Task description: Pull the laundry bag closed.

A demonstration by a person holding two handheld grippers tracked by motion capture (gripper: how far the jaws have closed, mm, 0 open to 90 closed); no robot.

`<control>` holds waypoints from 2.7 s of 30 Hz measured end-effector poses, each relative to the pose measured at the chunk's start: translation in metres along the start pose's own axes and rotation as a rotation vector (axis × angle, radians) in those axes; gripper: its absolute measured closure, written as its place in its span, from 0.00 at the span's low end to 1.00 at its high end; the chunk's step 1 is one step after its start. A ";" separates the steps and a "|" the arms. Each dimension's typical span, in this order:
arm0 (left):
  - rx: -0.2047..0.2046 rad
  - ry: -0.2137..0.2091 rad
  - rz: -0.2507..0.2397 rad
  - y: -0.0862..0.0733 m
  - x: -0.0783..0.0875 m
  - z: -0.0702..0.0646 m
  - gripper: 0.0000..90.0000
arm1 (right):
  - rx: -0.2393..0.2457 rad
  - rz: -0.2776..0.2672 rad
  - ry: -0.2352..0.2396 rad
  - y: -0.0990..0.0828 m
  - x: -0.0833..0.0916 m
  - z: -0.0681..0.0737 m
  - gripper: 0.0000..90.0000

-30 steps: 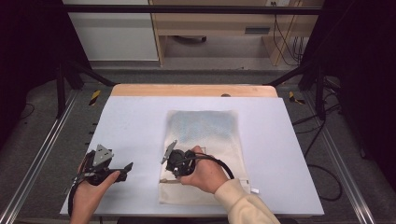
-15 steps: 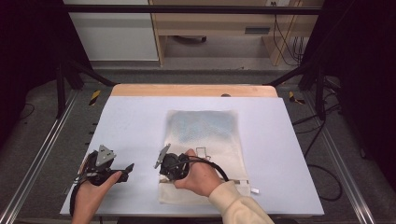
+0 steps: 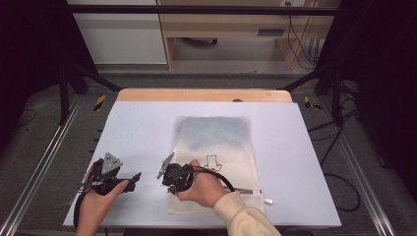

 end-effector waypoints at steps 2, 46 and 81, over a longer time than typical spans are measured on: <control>0.000 -0.004 0.001 0.000 0.000 0.000 0.09 | -0.002 0.002 0.003 0.001 -0.002 0.000 0.84; -0.027 -0.019 0.001 0.001 0.001 -0.007 0.10 | 0.001 0.060 0.052 0.004 -0.019 -0.002 0.87; -0.014 -0.240 -0.044 0.003 0.021 -0.044 0.12 | 0.038 0.037 0.038 0.008 0.025 -0.008 0.91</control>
Point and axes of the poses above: each handheld gripper's, and its own axes: x roughly backward along the jaws, y roughly out of its top, z roughly to its left, the point moved 4 cm from there along -x, roughly forward along the jaws, and after that the axes turned 15 degrees about z, right-handed, at the moved point
